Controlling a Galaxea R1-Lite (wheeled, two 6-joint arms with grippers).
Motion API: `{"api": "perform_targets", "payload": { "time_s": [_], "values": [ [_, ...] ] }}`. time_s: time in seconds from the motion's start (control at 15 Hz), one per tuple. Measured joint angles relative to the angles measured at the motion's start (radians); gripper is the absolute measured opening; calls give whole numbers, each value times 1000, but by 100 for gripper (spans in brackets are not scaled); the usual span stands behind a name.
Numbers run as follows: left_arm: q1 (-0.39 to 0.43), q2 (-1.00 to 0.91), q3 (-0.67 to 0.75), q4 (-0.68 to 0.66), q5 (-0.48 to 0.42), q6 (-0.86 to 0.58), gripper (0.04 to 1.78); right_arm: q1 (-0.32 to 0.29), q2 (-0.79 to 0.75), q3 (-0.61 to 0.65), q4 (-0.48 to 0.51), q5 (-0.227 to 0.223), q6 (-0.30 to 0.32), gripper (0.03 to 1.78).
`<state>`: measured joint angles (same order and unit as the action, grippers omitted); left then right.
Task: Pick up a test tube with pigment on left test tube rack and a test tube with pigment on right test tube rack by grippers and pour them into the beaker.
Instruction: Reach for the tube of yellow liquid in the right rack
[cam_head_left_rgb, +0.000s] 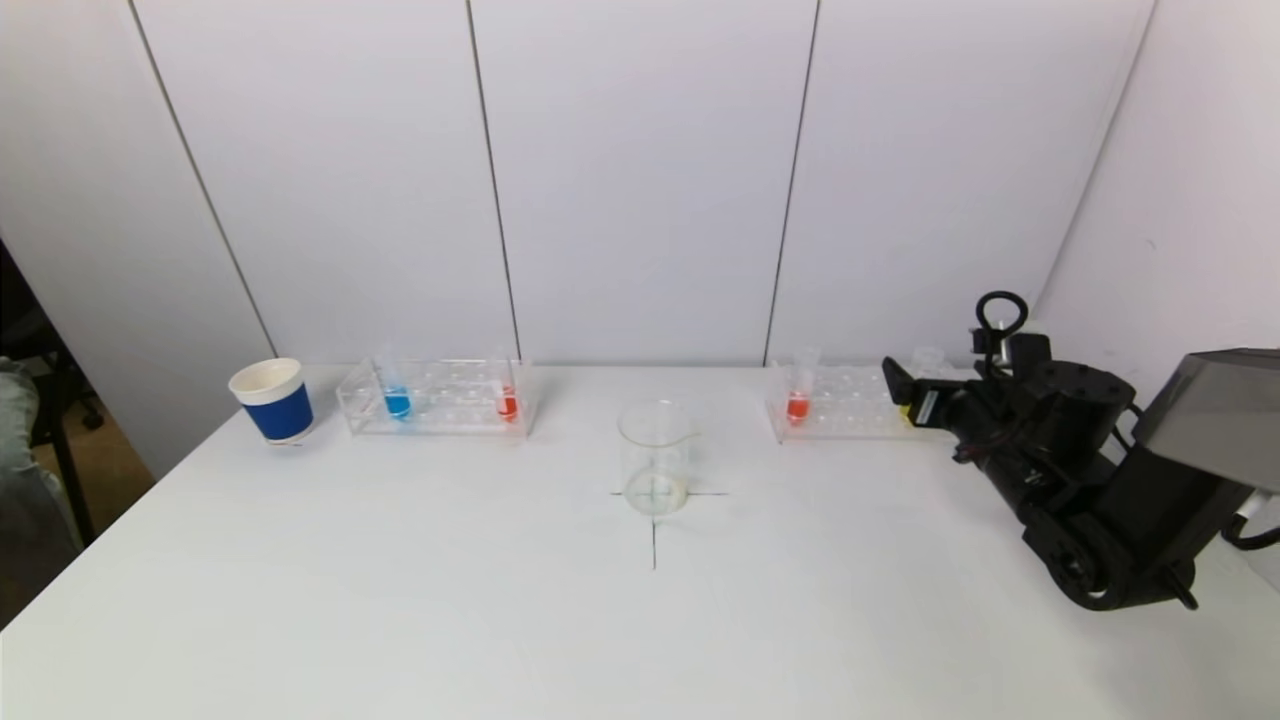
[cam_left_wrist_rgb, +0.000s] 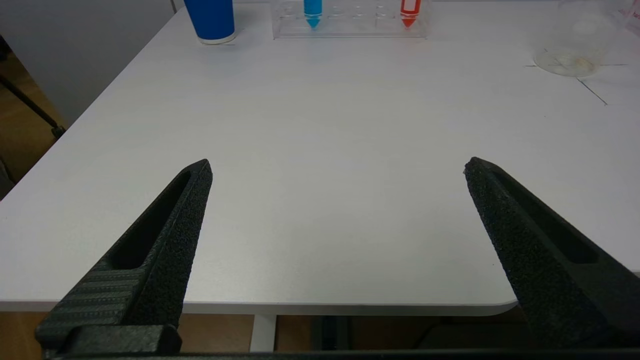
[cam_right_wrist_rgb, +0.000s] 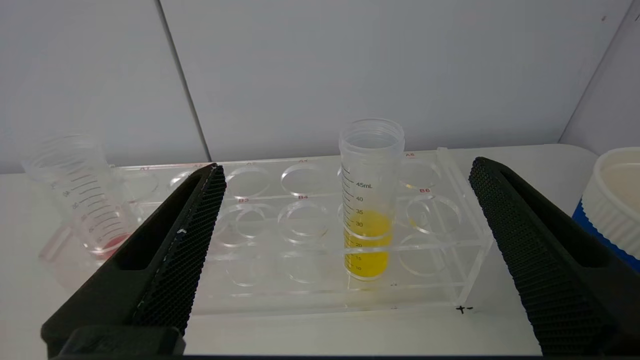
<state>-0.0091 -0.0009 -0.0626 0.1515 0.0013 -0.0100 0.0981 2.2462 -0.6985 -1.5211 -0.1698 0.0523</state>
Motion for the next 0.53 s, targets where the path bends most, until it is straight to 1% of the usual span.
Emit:
{"api": "perform_targets", "payload": {
  "time_s": [0.53],
  "values": [
    [0,0,0,0,0,0,176,-26,55,-59,0,2,-5,177]
  ]
}}
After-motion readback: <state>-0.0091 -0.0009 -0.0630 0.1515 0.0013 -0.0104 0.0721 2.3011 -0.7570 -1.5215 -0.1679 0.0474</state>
